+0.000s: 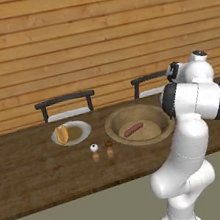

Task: Place one bun and one sausage from the bowl on each plate.

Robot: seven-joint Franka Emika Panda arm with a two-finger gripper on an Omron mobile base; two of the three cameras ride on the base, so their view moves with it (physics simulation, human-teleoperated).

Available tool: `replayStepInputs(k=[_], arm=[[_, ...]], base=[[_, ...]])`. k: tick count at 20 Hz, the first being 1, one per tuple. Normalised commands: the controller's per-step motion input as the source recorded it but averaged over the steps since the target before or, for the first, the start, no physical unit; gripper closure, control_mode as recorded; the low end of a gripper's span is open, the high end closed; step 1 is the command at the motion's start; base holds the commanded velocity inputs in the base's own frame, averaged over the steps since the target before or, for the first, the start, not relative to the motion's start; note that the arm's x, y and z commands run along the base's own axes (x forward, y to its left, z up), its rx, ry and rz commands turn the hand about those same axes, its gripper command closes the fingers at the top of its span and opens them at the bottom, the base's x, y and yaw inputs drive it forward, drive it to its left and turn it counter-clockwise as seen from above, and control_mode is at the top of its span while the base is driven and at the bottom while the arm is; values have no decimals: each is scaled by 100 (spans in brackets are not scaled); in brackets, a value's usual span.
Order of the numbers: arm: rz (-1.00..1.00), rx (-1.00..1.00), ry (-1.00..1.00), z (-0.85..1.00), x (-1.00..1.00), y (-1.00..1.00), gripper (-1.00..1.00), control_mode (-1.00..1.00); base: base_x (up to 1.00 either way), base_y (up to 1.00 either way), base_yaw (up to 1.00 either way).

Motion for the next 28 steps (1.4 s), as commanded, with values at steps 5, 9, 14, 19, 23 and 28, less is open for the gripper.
replayStepInputs(k=[5, 9, 14, 19, 23, 28], arm=[[12, -2, 5, -8, 61, -20, 100, -100], [0, -18, 14, -23, 35, -7, 100, -100], [0, -7, -9, -27, 28, -53, 100, -100], [0, 1, -3, -40, 6, -21, 100, -100], [0, 2, 8, -20, 29, -6, 100, -100], [0, 0, 2, -5, 30, -2, -100, -100]], base=[[0, 0, 0], [0, 0, 0], [0, 0, 0], [0, 0, 0], [0, 0, 0], [0, 0, 0]])
